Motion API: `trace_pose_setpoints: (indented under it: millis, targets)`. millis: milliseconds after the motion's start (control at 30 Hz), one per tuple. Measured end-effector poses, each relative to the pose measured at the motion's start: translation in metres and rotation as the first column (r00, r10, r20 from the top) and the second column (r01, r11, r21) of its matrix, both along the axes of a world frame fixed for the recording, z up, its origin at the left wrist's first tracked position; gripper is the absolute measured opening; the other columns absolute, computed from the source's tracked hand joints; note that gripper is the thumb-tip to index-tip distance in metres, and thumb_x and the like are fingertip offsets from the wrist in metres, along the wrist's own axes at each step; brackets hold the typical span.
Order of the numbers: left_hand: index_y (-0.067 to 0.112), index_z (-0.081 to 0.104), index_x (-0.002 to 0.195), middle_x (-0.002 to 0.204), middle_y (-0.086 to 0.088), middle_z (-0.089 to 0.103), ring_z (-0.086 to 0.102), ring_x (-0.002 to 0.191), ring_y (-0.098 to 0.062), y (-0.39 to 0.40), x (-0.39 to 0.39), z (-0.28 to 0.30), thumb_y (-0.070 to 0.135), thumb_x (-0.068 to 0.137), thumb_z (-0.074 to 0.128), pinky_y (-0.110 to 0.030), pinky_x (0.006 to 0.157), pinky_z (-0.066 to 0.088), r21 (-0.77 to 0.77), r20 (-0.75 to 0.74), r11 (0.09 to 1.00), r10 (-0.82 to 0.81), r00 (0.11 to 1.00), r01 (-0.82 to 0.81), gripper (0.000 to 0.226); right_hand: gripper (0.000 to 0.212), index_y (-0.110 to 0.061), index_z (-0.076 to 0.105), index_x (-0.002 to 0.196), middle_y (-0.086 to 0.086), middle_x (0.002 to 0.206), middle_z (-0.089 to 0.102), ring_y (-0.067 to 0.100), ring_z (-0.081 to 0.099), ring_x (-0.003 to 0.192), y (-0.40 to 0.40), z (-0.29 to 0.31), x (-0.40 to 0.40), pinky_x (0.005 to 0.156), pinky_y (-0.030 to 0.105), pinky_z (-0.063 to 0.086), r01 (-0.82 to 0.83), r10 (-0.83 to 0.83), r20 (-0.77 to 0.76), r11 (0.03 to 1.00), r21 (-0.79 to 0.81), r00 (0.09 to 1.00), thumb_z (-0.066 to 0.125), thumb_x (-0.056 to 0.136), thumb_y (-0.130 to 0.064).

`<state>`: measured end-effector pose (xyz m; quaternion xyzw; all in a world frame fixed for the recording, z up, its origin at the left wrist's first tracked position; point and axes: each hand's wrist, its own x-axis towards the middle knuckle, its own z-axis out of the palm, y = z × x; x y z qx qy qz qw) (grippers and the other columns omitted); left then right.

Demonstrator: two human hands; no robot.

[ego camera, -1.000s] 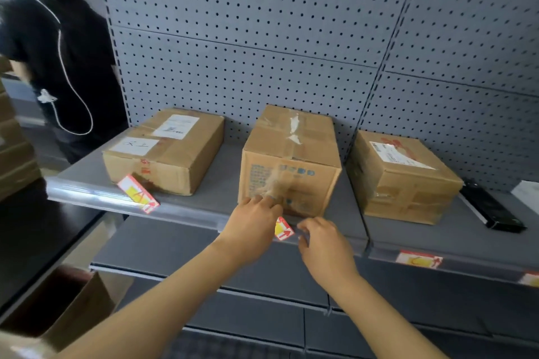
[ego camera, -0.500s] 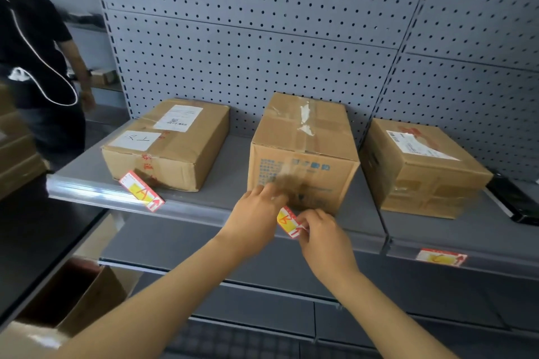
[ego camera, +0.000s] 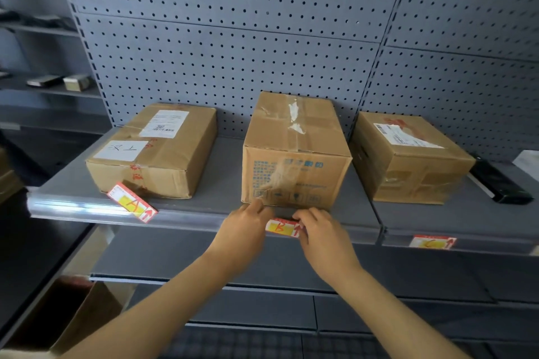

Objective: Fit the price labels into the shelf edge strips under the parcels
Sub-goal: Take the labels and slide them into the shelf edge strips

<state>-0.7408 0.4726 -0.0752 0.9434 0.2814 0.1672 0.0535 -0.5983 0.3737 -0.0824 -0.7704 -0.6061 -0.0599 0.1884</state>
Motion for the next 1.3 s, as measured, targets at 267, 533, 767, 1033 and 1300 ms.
trace_pose_setpoints:
  millis: [267,533,767,1033,1300]
  targets:
    - [0.012,0.054,0.120,0.114,-0.010,0.049,0.052,0.094,-0.029,-0.004,0.007,-0.014,-0.002,0.085,0.049,-0.037,0.075,0.047,-0.066,-0.036,0.997,-0.033,0.999,0.031,0.038,0.032,-0.017,0.057,0.118,0.002,0.114,0.061,0.025,0.056,0.105,-0.007,0.003,0.007,0.079,0.037,0.049,0.006,-0.005,0.026,0.999,-0.032,1.000,0.058,0.088,-0.005]
    - [0.012,0.055,0.117,0.117,-0.007,0.049,0.052,0.096,-0.025,-0.012,0.018,-0.015,-0.001,0.085,0.047,-0.030,0.073,0.042,-0.035,-0.071,0.998,0.045,0.996,-0.047,0.036,0.029,-0.014,0.062,0.109,0.002,0.107,0.060,0.023,0.055,0.099,-0.007,-0.003,0.007,0.074,0.035,0.051,-0.022,0.025,0.058,0.999,-0.042,0.998,0.061,0.083,-0.001]
    - [0.010,0.057,0.111,0.119,-0.008,0.045,0.048,0.101,-0.024,-0.014,0.019,-0.013,-0.001,0.087,0.044,-0.028,0.071,0.040,-0.018,-0.092,0.998,0.056,0.994,-0.058,0.030,0.026,-0.011,0.068,0.094,0.004,0.093,0.062,0.025,0.060,0.084,-0.002,-0.009,0.004,0.064,0.037,0.054,-0.021,0.023,0.057,0.999,-0.032,0.998,0.070,0.072,0.002]
    - [0.012,0.056,0.112,0.117,-0.008,0.050,0.050,0.105,-0.026,-0.014,0.014,-0.002,0.006,0.089,0.048,-0.034,0.081,0.045,0.027,-0.130,0.996,0.085,0.988,-0.083,0.025,0.022,-0.013,0.061,0.107,0.005,0.109,0.056,0.025,0.051,0.100,-0.002,0.004,0.001,0.080,0.035,0.045,-0.010,0.014,0.044,0.997,-0.080,0.999,0.054,0.087,-0.005]
    - [0.011,0.058,0.113,0.114,-0.009,0.058,0.054,0.106,-0.029,-0.003,-0.016,0.020,0.012,0.087,0.053,-0.035,0.086,0.043,0.127,-0.163,0.981,0.167,0.973,-0.147,0.027,0.023,-0.014,0.061,0.110,0.005,0.114,0.056,0.025,0.051,0.106,0.010,0.023,-0.020,0.086,0.038,0.047,-0.032,0.026,-0.086,0.997,-0.065,0.996,0.052,0.089,-0.009]
